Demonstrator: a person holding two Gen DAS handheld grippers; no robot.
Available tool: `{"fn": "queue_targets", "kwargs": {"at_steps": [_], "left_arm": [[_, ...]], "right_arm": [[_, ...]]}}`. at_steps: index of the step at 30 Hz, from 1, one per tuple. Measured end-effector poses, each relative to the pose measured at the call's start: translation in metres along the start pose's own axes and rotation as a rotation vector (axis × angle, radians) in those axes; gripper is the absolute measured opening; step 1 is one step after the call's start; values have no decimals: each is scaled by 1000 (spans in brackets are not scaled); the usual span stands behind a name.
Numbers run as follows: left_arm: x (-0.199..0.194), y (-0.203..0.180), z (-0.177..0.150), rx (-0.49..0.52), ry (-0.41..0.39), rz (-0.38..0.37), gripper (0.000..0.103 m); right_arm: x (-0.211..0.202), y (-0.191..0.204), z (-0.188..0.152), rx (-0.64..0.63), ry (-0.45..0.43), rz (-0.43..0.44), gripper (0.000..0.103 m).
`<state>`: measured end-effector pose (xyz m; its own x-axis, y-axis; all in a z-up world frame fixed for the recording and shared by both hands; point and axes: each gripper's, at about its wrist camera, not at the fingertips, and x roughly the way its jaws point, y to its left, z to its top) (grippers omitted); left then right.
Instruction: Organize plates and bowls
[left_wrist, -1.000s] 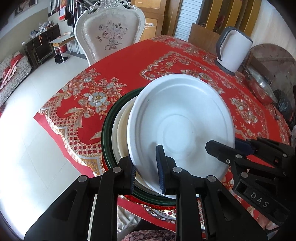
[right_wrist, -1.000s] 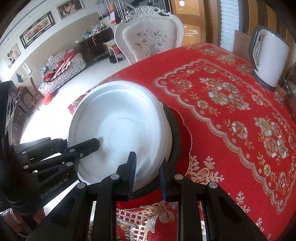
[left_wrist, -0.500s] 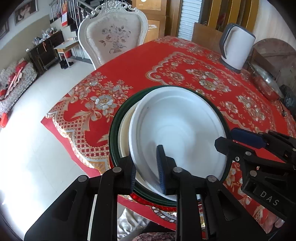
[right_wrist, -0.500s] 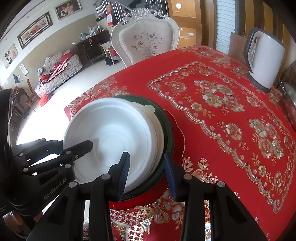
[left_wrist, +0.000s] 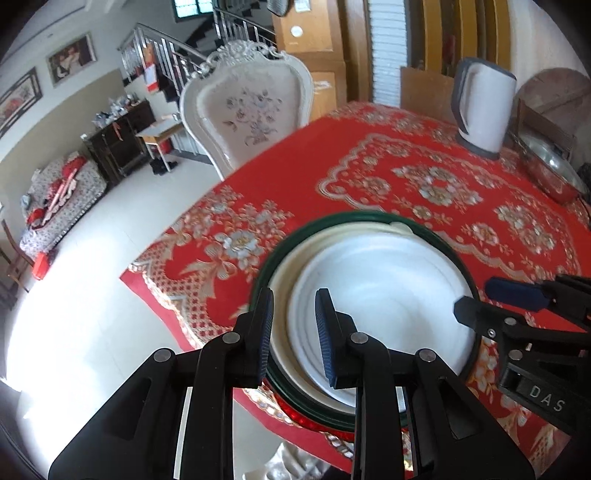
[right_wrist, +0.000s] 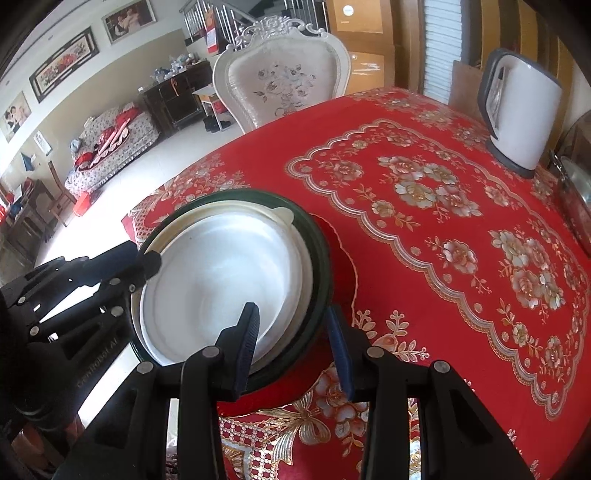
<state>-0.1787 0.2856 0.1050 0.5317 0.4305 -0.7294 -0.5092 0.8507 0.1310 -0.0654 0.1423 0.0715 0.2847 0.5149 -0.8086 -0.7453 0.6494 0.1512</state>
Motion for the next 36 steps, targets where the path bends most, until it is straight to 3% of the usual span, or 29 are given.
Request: {"fn": "queue_targets", "kwargs": {"at_steps": [9,11,16,17,20,21,25,28,30,36], "left_arm": [[1,-7,10,-45,-36,-114,23],[-1,-9,11,-56,-61,-121,23],[-13,-11,16,-85,-151,-149,23],[-15,-10,17,-90,-163,-148,25],[-18,-5,19,-115,-200,-165,60],[-20,-2,19,-122,-220,-166,64],[-27,3,19,-125,-283,-123,64],[-30,6,18,-119,-305,-132,65],[-30,8,18,-124,-311,-142,73],[-36,8,16,-109,-343,-124,73]], "right_arm": [[-11,4,1,9,-69,-24,39],[-17,3,0,20,-108,-47,49],[-25,0,-2,34,-213,-124,53],[-26,-1,-1,36,-230,-129,53],[-25,-1,1,37,-268,-150,53],[-25,0,2,34,-284,-162,54],[-21,3,4,28,-315,-162,57],[-16,3,5,35,-318,-148,57],[-14,4,5,33,-320,-145,57],[-14,7,4,27,-319,-136,57]]}}
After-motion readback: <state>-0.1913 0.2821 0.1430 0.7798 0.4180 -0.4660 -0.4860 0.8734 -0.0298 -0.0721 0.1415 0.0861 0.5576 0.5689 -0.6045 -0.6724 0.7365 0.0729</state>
